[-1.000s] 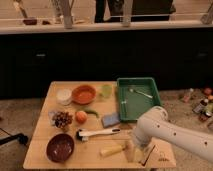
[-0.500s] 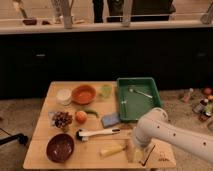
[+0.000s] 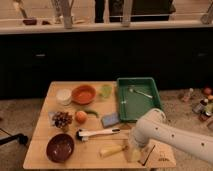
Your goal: Place banana in red bowl
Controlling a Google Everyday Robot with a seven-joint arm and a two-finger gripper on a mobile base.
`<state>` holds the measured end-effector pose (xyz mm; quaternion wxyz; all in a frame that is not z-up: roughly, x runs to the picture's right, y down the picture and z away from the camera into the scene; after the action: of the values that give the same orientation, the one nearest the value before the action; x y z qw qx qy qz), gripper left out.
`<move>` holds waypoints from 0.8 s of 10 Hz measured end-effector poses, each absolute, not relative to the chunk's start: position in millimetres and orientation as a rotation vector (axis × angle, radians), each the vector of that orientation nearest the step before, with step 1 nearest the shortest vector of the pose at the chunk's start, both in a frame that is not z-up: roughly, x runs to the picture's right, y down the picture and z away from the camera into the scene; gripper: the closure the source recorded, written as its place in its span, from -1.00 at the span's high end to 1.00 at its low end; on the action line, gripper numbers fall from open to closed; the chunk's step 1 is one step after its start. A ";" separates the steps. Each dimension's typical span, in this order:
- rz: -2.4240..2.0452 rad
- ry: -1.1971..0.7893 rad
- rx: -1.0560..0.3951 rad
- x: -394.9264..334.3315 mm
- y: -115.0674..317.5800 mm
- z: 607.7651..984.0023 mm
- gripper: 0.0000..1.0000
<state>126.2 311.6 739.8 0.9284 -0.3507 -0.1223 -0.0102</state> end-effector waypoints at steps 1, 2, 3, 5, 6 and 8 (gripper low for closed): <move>-0.033 -0.267 -0.712 113.9 313.9 737.4 0.60; -0.050 -0.288 -0.703 101.2 317.3 734.1 0.60; -0.060 -0.298 -0.698 95.0 319.4 732.3 0.60; -0.086 -0.314 -0.690 80.3 324.1 731.0 0.60; -0.100 -0.321 -0.693 71.1 327.2 734.6 0.60; -0.106 -0.324 -0.702 65.5 332.0 743.0 0.60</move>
<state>65.5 332.0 743.0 0.9248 -0.3423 -0.1579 -0.0519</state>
